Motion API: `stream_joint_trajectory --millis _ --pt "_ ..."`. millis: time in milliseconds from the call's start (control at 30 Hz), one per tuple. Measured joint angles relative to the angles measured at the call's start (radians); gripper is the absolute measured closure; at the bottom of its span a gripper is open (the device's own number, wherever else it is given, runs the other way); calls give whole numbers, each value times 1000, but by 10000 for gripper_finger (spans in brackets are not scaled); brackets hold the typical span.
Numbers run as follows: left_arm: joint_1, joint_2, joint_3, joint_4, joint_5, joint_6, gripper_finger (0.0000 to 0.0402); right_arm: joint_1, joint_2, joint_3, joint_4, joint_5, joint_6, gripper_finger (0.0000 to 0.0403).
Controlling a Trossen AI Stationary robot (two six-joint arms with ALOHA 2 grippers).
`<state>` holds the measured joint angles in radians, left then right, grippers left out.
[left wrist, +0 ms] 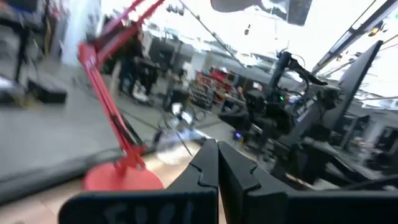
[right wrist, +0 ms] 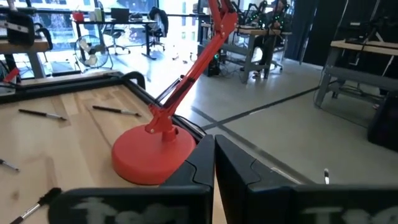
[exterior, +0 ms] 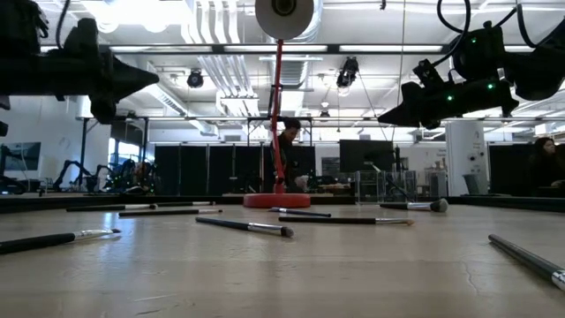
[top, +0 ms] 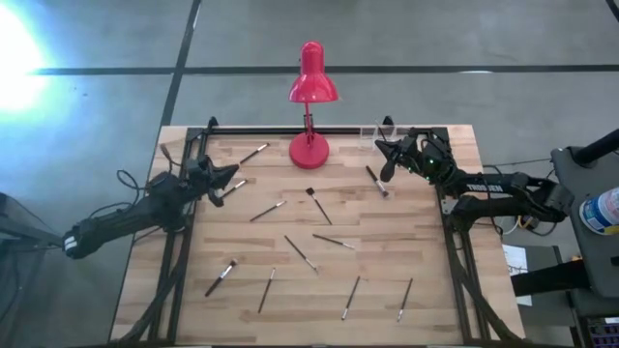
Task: Sort items
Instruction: Put the black eyeshadow brush into the transparent organizer
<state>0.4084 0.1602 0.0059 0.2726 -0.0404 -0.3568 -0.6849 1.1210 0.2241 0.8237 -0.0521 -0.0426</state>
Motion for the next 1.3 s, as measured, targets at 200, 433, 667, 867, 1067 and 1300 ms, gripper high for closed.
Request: stream_joint_trajectory --millis 200,433,667,867,1067,1300 --pt "0 128 0 0 5 -51 401 0 0 8 3 0 -6 394" --pt "-29 312 63 -5 23 -29 401 0 0 15 -4 0 -9 394" --pt "-117 503 152 -38 21 12 401 0 0 11 -13 -1 -10 394" --pt "-144 666 240 -148 19 -2 401 0 0 2 -29 -2 -16 394" --pt "-161 876 356 -296 13 -1 401 0 0 0 -110 -2 -21 394" --pt "-188 1112 484 -290 7 12 401 0 0 0 -133 -2 -22 394"
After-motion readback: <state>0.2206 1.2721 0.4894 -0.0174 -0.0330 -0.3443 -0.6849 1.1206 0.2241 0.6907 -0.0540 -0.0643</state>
